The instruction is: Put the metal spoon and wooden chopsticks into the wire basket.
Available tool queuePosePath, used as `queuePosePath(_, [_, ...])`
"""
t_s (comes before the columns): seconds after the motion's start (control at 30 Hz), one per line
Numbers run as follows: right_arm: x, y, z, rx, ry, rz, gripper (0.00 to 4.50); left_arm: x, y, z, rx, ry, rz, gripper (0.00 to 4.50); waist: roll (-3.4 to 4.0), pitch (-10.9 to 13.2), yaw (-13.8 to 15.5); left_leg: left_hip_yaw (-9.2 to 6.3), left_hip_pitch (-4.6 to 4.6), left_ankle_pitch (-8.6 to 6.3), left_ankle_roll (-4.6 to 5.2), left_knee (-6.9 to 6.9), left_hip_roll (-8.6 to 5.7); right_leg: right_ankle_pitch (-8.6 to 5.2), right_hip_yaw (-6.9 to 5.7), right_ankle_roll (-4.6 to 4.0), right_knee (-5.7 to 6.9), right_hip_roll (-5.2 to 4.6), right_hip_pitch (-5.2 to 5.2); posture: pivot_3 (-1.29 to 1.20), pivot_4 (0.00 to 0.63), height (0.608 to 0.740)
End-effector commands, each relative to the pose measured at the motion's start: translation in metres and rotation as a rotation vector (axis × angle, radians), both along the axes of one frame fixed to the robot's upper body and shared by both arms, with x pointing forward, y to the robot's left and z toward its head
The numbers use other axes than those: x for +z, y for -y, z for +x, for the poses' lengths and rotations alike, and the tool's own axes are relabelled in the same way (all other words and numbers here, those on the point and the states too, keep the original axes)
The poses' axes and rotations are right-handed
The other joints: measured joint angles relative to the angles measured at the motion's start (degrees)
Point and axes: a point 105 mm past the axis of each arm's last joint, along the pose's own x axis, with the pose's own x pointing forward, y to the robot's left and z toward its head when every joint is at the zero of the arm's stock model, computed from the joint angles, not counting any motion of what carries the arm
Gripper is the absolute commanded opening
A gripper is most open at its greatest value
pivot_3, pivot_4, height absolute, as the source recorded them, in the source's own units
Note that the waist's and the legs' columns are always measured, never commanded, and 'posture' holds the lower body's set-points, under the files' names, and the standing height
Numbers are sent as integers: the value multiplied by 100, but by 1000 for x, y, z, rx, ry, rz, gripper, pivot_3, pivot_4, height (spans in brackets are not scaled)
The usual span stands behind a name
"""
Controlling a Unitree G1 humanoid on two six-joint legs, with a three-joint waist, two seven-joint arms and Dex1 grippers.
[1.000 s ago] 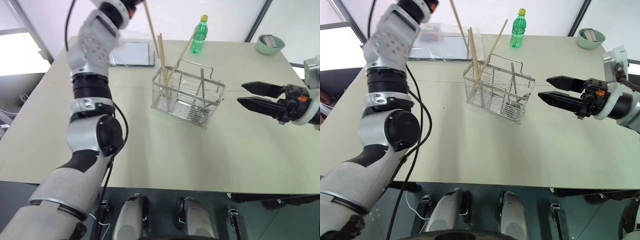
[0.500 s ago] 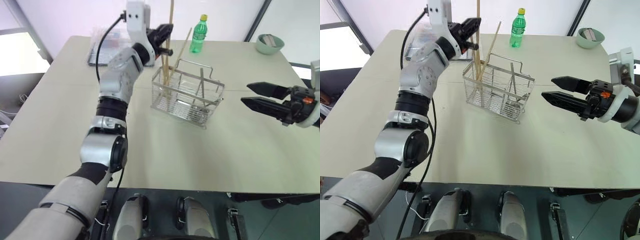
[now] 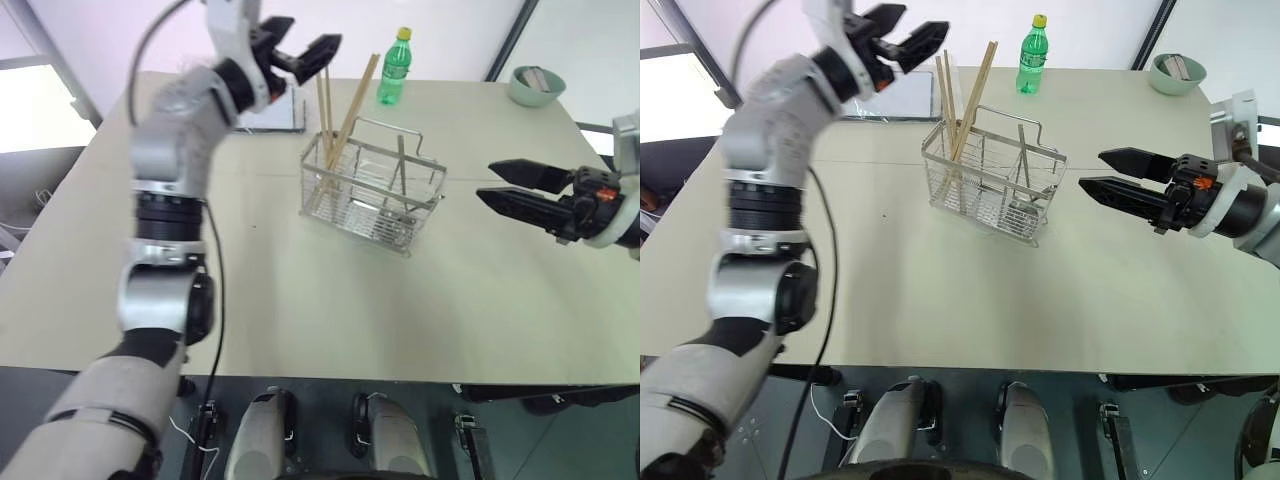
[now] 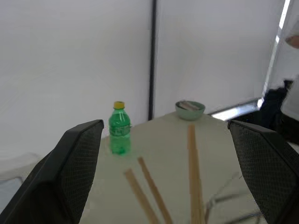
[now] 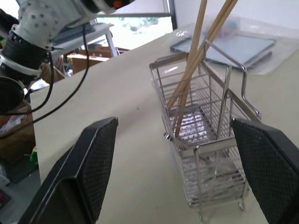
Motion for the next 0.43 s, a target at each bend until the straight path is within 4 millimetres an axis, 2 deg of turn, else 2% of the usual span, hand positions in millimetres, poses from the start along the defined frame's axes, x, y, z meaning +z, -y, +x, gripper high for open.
queuePosePath(0.03, [12, 7, 0, -2, 55, -38, 3971, 5, -29, -30, -91, 29, 204, 4452, 2, 0, -30, 1, -1, 11, -18, 0, 0, 0, 0, 0, -1, 0, -1, 0, 150, 707])
queuePosePath(0.17, [14, 12, 5, -5, 63, -49, 3971, -12, -87, -41, -36, -45, 386, 4452, 5, 0, -103, -1, 0, 10, -20, -2, 0, -1, -1, -2, -4, 1, -1, 0, 150, 707])
queuePosePath(0.23, [12, 14, 7, -3, 61, -58, 3971, -22, -104, -48, -23, -68, 478, 4452, 6, 0, -90, -3, -1, 9, -19, -4, 1, -2, -1, -3, -3, 0, -3, 0, 150, 707])
queuePosePath(0.33, [9, 14, 10, 7, 56, -72, 3971, -33, -115, -53, -3, -99, 552, 4452, 5, 0, -73, -7, -4, 5, -15, -2, -2, -3, -1, -4, -6, -3, -2, 0, 150, 707])
queuePosePath(0.43, [7, 14, 14, 10, 56, -81, 3971, -42, -116, -58, -19, -107, 591, 4452, 5, 0, -79, -8, -10, -6, 4, -1, -4, -6, -2, -9, -7, -10, -5, 0, 150, 707])
